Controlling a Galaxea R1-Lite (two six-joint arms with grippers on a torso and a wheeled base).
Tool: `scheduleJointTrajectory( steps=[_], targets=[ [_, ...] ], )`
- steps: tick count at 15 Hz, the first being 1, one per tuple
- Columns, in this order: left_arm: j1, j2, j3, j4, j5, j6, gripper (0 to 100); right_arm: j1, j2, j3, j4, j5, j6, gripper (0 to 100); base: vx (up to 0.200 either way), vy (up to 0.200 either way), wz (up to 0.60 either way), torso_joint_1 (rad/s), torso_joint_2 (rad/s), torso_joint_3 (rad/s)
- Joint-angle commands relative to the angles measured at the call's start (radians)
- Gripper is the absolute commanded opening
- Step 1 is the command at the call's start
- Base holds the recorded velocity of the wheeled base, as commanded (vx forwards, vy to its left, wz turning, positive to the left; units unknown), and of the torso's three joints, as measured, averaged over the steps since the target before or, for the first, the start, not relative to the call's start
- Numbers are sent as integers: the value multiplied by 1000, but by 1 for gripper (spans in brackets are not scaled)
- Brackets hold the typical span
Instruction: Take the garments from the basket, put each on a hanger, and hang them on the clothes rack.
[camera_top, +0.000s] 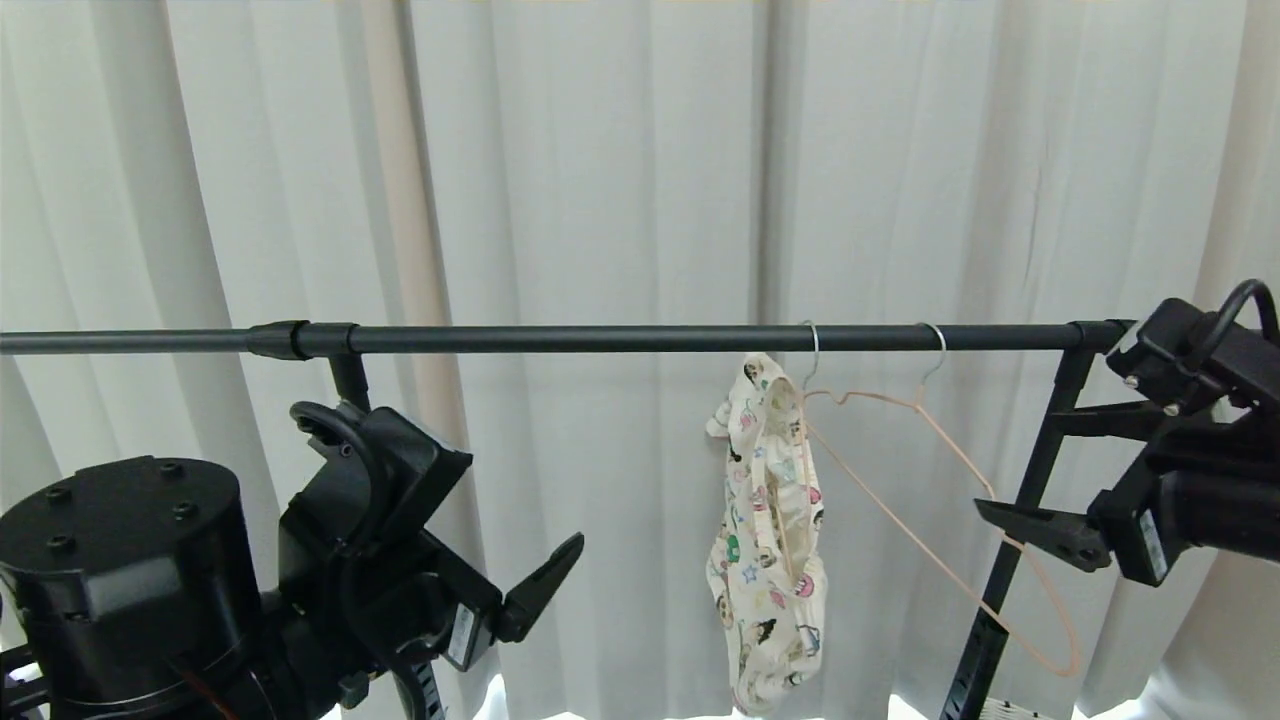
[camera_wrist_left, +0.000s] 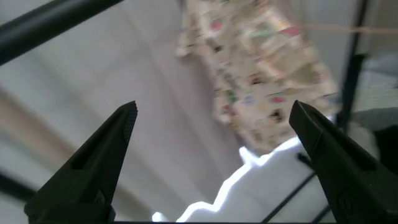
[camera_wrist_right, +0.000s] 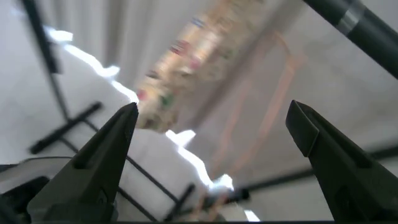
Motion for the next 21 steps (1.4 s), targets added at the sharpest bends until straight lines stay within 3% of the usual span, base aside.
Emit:
scheduleJointTrajectory(
  steps=[1, 3, 5, 7, 11, 14, 18, 21],
  targets=[
    [64, -11, 37, 0, 54, 3, 100, -114, -76, 2, 79, -79, 1, 100, 0, 0, 0, 0, 0, 0],
    [147, -37, 48, 0, 62, 4, 100, -264, -137, 2, 182, -91, -13, 100, 0, 0, 0, 0, 0, 0],
    [239, -51, 49, 0, 63, 9, 100, -404, -174, 19, 211, -89, -82, 100, 0, 0, 0, 0, 0, 0],
    [339, -57, 63, 0, 63, 10, 100, -467, -198, 40, 206, -86, -128, 100, -100, 0, 0, 1, 1, 1],
    [458, -98, 117, 0, 62, 10, 100, -480, -203, 51, 205, -100, -154, 100, -200, 0, 0, 6, 2, 4],
    [489, -132, 155, 0, 62, 12, 100, -488, -211, 80, 185, -128, -185, 100, -200, 0, 0, -1, -1, 4],
    [529, -167, 193, 0, 62, 12, 100, -490, -231, 183, 21, -131, -187, 100, -200, 0, 0, 2, 6, 1],
    [529, -184, 210, 0, 62, 12, 100, -493, -257, 212, -4, -135, -187, 100, -200, 0, 0, 4, 1, 5]
  ],
)
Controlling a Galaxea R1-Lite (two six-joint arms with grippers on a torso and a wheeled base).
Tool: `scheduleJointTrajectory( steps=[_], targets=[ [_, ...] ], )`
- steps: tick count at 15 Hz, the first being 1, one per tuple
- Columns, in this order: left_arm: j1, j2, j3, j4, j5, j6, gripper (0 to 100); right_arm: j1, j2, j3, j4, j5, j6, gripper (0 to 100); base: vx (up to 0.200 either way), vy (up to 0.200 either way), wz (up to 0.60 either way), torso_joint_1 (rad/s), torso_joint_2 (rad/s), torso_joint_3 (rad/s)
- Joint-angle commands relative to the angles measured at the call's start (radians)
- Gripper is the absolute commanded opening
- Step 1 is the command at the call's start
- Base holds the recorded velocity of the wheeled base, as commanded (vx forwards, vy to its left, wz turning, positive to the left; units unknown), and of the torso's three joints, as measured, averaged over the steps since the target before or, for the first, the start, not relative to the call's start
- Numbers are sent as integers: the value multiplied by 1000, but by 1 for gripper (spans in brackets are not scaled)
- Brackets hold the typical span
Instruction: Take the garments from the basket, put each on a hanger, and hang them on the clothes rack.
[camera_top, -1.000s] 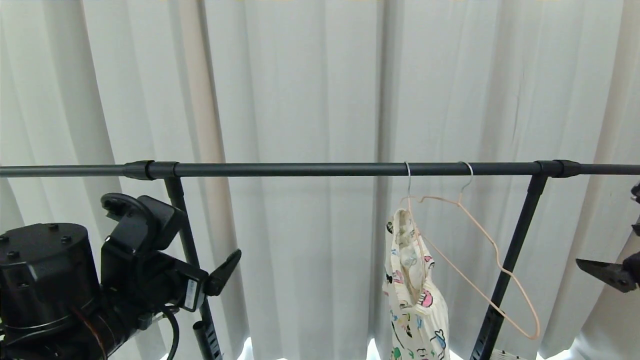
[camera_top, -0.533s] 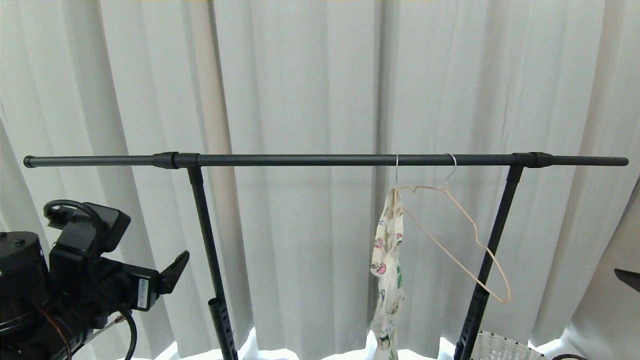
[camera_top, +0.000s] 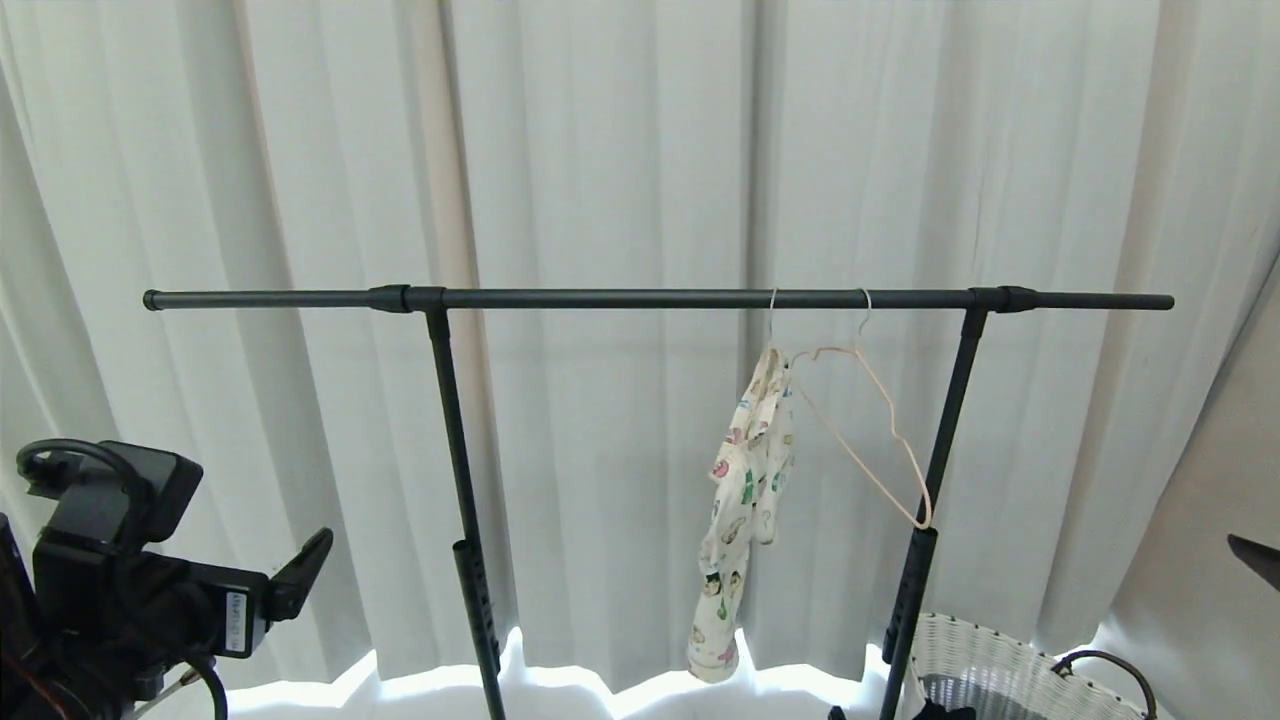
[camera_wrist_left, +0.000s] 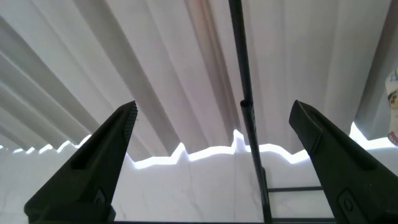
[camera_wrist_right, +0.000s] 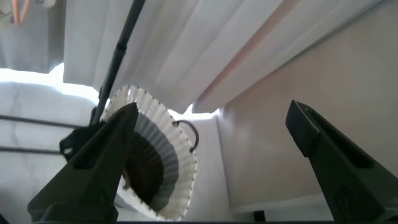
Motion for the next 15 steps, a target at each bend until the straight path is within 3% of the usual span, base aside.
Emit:
scheduleJointTrajectory(
  steps=[1, 6, 9, 15],
  targets=[
    [3, -14, 5, 0, 1, -2, 100, -12, -20, 11, 0, 0, 0, 100, 0, 0, 0, 0, 0, 0],
    [107, -17, 28, 0, 1, -2, 100, -42, -55, 26, 0, 0, -11, 100, 0, 0, 0, 0, 0, 0],
    [110, -41, 61, 0, 1, -2, 100, -43, -70, 38, 0, 0, -48, 100, 0, 0, 0, 0, 0, 0],
    [112, -64, 99, 1, 2, -2, 100, -58, -83, 38, 0, 0, -51, 100, 0, 0, 0, -191, 434, 232]
  ],
)
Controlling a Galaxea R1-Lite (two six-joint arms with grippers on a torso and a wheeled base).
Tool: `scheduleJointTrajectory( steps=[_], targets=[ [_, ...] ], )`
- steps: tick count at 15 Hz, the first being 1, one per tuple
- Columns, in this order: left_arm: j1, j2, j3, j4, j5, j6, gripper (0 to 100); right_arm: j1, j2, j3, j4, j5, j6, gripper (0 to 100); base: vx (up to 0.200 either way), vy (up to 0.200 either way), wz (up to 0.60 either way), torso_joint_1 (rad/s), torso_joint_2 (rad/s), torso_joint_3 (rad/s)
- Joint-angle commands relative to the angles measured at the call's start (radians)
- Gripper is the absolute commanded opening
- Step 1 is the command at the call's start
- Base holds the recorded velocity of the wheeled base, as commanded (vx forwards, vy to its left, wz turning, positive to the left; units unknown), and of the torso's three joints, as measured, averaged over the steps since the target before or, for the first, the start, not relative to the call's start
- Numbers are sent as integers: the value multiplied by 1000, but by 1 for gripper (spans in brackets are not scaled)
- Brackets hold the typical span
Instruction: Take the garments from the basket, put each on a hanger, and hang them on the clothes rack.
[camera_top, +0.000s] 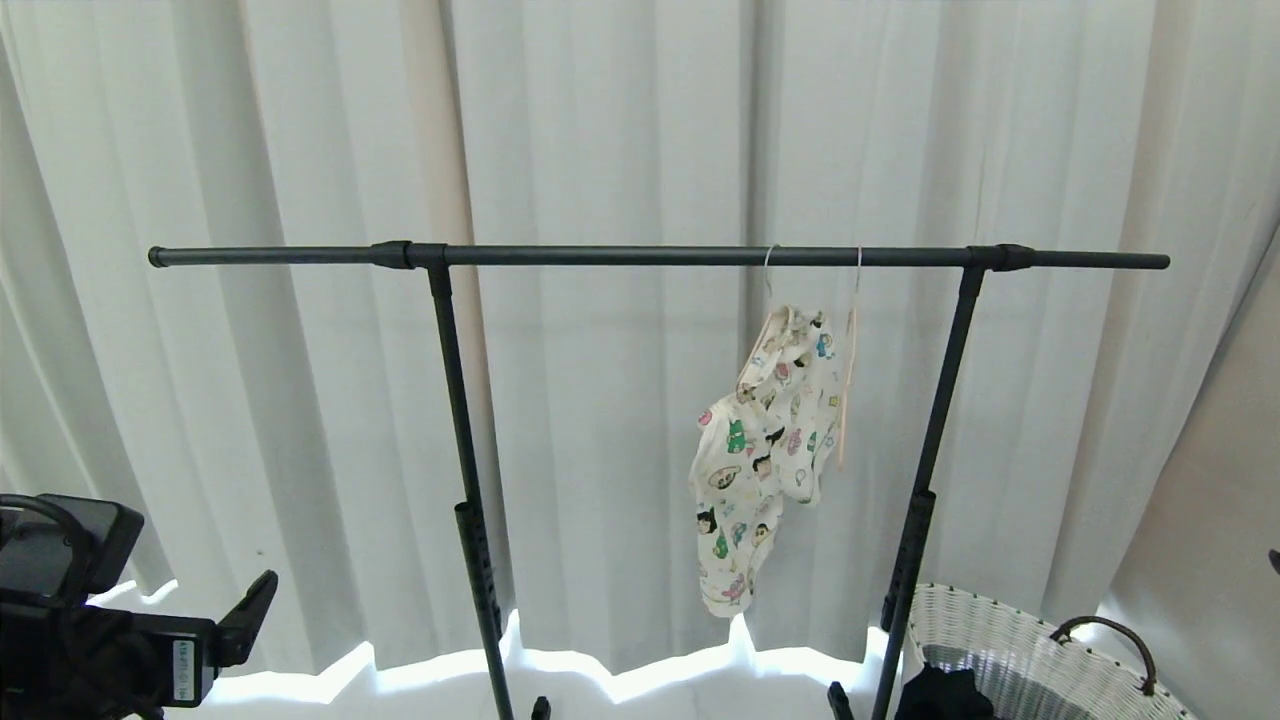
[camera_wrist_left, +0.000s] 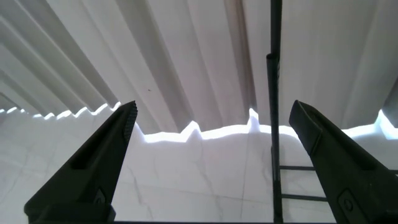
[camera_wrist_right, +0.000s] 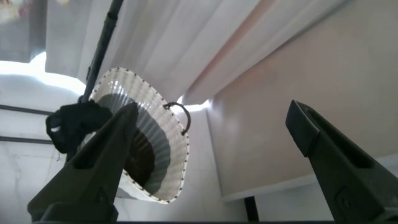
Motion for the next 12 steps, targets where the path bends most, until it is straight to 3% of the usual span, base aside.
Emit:
scheduleJointTrajectory(
  steps=[1, 12],
  targets=[
    [0, 1, 2, 0, 1, 0, 100, -6, -2, -1, 0, 0, 0, 100, 0, 0, 0, -232, 520, 290],
    [28, 25, 18, 0, -2, -17, 100, -8, -2, 32, 0, 0, 5, 100, 0, 0, 0, -201, 485, 282]
  ],
)
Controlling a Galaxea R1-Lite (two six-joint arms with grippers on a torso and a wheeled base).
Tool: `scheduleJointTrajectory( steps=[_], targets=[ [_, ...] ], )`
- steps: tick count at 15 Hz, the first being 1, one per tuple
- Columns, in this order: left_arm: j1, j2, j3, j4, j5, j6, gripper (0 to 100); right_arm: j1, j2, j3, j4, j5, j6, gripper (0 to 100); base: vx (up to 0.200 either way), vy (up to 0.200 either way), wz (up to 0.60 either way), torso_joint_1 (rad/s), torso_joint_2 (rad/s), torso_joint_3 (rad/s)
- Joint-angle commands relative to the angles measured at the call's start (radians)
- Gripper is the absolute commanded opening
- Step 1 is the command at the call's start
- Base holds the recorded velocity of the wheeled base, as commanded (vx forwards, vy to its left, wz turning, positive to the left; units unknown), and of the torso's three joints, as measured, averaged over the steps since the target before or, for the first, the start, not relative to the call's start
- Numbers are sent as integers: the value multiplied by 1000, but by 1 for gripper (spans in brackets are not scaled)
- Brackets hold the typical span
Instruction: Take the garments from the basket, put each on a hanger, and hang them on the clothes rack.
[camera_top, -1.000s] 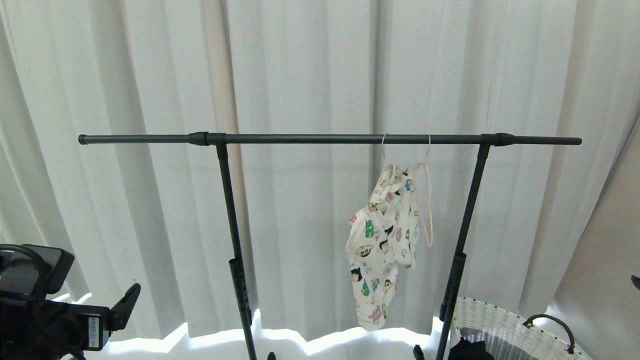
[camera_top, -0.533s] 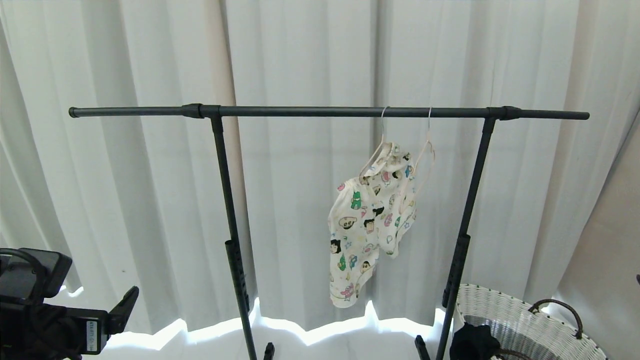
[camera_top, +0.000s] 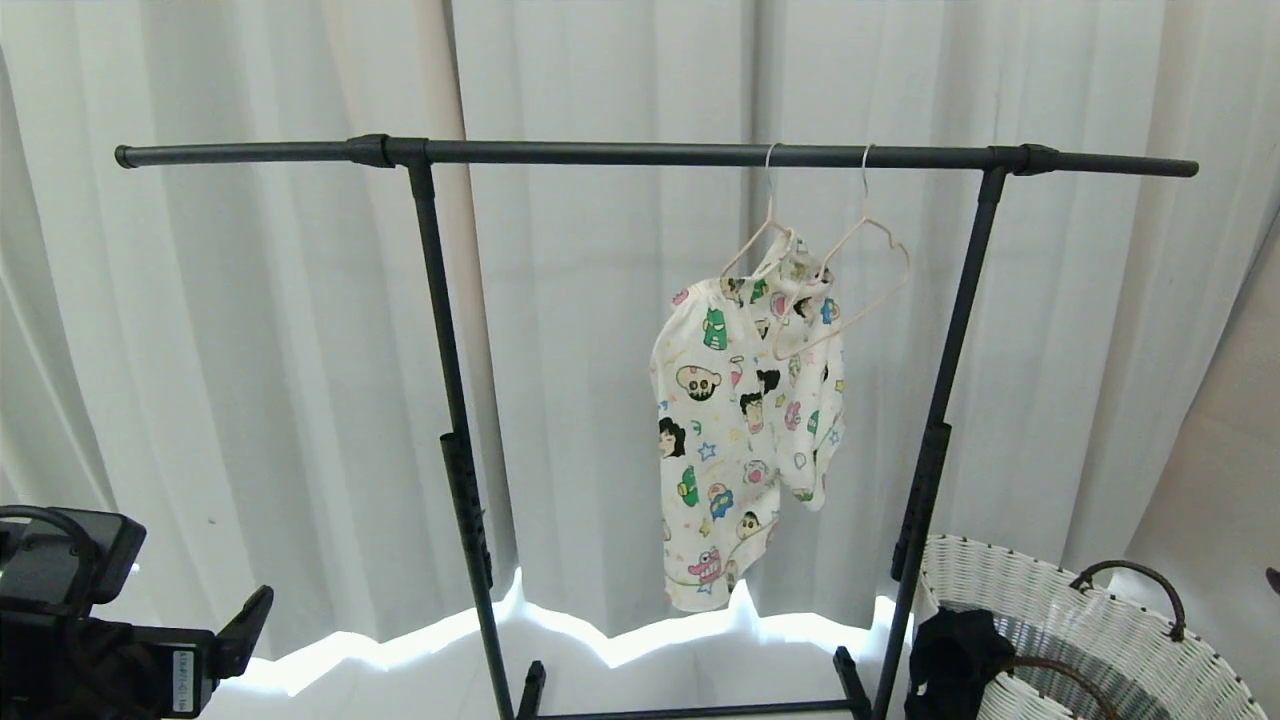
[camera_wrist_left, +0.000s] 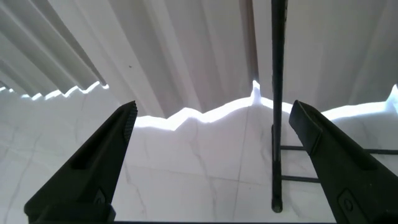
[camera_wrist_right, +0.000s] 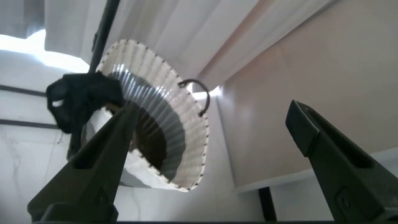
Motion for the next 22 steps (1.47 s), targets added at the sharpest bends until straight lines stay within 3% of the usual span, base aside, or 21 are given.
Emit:
scheduleJointTrajectory(
  steps=[1, 6, 16, 22],
  targets=[
    [-2, 4, 0, -1, 0, 1, 100, 0, 3, 7, -1, 0, 0, 100, 0, 0, 0, -95, 246, 159],
    [-5, 7, 0, -1, 0, 6, 100, 1, 6, 68, -79, 0, -7, 100, 0, 0, 0, -17, 47, 25],
    [-6, 5, 4, -1, 0, 18, 100, 1, 6, 74, -83, 2, -7, 100, 0, 0, 0, -43, 124, 79],
    [-53, 1, 4, -1, -3, 18, 100, 1, 6, 74, -85, 2, -7, 100, 0, -200, 0, -5, 13, 13]
  ],
)
